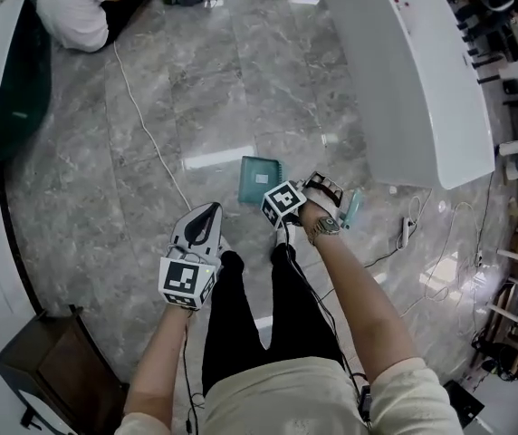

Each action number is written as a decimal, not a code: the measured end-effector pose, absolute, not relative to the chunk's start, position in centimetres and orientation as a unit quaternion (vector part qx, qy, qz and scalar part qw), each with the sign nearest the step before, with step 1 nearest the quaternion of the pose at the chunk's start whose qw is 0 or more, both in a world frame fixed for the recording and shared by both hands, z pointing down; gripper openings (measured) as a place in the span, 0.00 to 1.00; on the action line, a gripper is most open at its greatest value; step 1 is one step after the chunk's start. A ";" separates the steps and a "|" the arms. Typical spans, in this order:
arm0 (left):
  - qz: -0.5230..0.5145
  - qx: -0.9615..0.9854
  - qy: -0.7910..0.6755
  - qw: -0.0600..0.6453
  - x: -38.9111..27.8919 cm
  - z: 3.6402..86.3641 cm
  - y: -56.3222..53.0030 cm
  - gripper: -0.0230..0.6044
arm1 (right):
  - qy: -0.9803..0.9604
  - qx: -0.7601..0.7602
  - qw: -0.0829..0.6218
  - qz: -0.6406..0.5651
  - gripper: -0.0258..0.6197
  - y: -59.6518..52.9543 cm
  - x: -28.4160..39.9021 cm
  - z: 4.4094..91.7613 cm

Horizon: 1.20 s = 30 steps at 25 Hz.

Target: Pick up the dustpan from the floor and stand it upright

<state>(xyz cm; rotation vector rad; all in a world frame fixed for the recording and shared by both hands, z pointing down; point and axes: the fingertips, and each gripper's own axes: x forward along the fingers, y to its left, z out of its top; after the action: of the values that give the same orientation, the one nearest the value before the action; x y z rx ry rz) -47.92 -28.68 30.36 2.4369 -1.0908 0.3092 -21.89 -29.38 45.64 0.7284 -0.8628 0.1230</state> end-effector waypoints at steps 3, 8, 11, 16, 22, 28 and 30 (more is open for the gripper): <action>0.104 0.887 -0.389 0.226 -47.0 28.0 -28.0 0.05 | -0.493 0.413 0.765 -0.024 0.07 -30.6 -25.6 40.8; 0.104 0.888 -0.384 0.230 -44.0 23.7 -25.5 0.05 | -0.553 0.502 0.664 -0.033 0.07 -27.9 -26.0 32.3; 0.104 0.889 -0.386 0.222 -42.5 21.9 -23.1 0.05 | -0.577 0.561 0.594 -0.010 0.07 -26.0 -24.8 28.0; 0.089 0.878 -0.425 0.199 -39.1 18.5 -19.6 0.05 | -0.630 0.614 0.476 -0.008 0.07 -23.2 -21.2 21.9; 0.068 0.851 -0.493 0.168 -32.4 12.8 -13.4 0.05 | -0.727 0.626 0.281 -0.021 0.07 -16.8 -15.9 12.1; 0.033 0.827 -0.540 0.154 -23.7 7.3 -6.7 0.05 | -0.788 0.591 0.172 0.022 0.07 -9.4 -9.2 6.3; 0.041 0.827 -0.542 0.142 -22.0 5.9 -4.0 0.05 | -0.801 0.580 0.139 0.061 0.07 -7.0 -7.8 5.5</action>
<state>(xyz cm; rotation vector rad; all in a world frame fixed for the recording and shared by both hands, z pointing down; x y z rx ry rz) -21.98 -4.04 5.91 2.3868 -1.5638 0.1175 -7.78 -7.03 5.49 1.6763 -2.3145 0.1771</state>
